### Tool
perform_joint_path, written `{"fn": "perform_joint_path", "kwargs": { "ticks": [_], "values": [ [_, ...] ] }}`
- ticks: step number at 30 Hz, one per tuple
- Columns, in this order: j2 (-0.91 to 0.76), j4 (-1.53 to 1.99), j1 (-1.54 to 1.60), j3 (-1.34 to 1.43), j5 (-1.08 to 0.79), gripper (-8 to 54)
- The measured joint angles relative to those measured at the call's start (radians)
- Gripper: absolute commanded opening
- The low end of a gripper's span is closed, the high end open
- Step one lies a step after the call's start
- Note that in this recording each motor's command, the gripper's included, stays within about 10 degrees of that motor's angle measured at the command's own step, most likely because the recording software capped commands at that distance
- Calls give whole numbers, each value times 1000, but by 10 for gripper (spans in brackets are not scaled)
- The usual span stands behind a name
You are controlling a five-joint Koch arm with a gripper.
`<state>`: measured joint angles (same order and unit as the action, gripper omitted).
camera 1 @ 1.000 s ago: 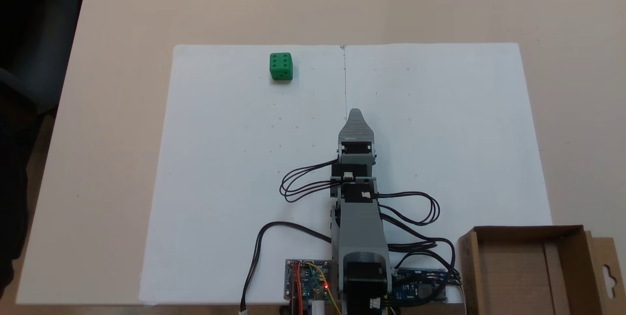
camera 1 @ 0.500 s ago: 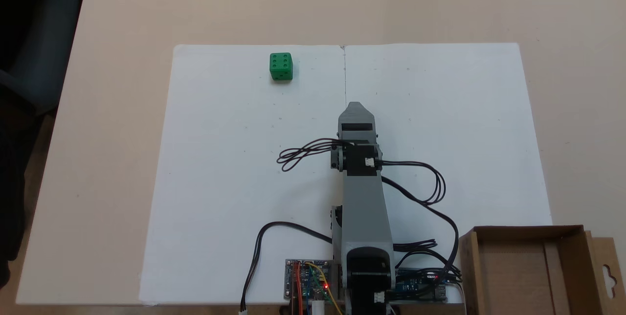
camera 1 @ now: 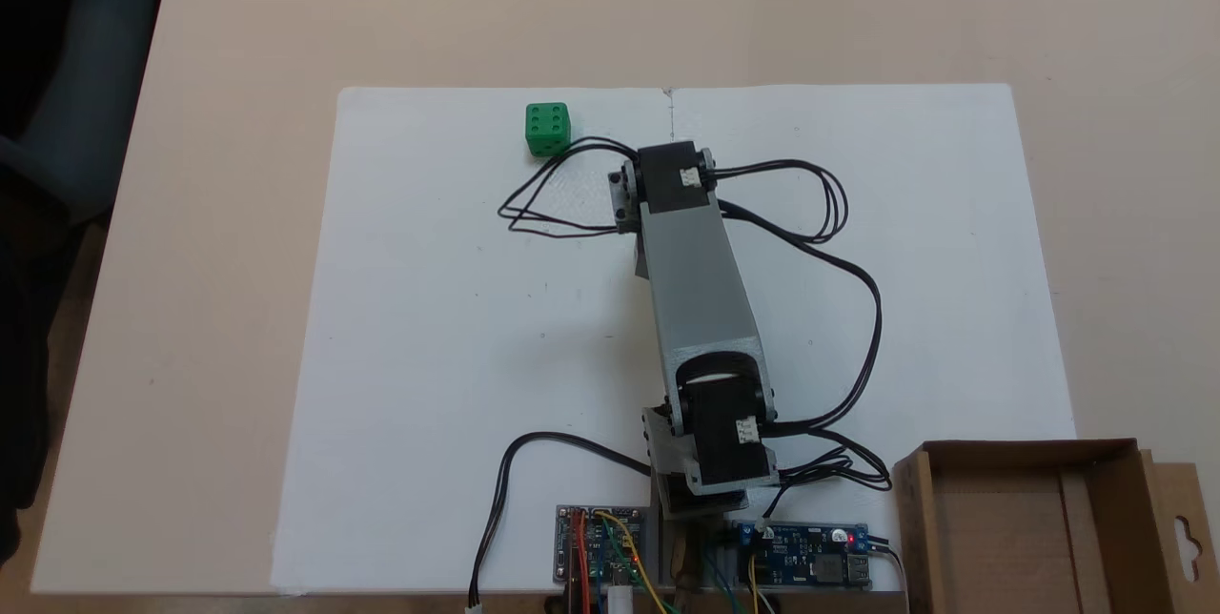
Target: Grasp a green dice and put it in the bin.
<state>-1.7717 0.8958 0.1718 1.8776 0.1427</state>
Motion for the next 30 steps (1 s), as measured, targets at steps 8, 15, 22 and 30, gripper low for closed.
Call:
{"fn": "perform_joint_path", "kwargs": {
  "ticks": [8,15,22,30],
  "values": [
    [46,141,94,-199,192,426],
    [202,167,224,-476,296,414],
    [425,170,270,-670,333,414],
    [620,170,262,-787,337,414]
  ]
}}
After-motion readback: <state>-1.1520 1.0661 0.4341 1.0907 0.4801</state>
